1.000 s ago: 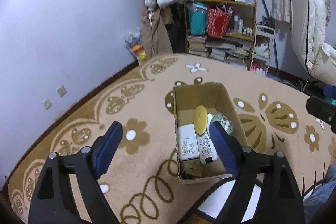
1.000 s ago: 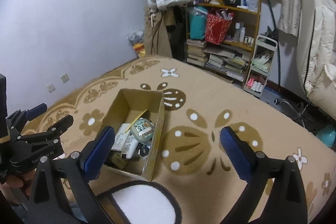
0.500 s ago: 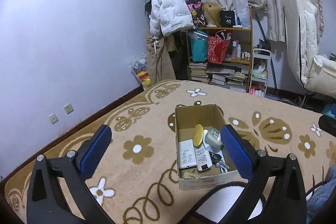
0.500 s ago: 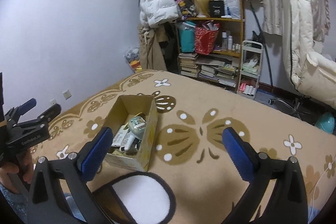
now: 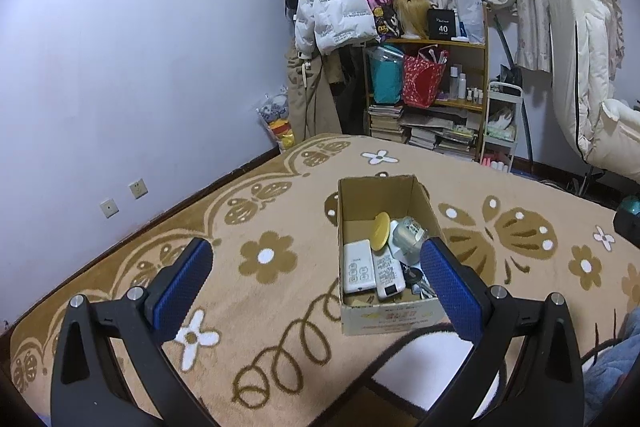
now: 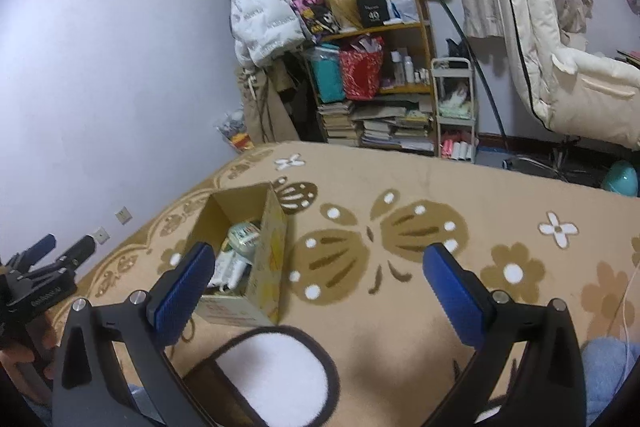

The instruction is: Organize rigid objects

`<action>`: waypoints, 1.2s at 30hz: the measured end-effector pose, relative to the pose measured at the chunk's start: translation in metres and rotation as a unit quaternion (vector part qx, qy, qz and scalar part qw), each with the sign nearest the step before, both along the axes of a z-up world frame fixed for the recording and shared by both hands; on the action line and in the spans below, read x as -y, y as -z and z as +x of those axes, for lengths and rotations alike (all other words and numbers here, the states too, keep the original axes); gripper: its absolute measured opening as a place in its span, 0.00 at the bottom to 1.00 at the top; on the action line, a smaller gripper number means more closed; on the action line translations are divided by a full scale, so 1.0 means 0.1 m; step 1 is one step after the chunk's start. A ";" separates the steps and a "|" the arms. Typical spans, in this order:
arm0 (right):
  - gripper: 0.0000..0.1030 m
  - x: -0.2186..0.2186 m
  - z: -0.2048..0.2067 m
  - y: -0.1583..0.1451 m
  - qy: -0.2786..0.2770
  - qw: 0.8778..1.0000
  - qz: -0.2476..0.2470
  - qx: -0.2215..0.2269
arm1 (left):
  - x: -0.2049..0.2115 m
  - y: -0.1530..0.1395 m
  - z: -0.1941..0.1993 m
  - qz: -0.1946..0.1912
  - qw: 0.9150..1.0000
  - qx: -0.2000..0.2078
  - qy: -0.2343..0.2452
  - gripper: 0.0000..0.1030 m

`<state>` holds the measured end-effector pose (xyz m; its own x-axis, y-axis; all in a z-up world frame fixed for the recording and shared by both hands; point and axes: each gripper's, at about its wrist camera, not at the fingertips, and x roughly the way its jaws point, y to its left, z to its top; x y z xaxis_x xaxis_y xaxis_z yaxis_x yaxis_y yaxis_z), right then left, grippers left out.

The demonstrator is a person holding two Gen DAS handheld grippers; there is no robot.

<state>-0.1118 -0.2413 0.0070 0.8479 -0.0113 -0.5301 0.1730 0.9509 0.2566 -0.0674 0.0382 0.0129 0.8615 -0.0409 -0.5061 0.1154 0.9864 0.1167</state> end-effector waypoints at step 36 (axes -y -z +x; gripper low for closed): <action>1.00 -0.04 0.00 0.09 0.022 0.998 -0.035 -0.037 | 0.10 0.14 0.00 -0.007 0.999 -0.029 0.030 1.00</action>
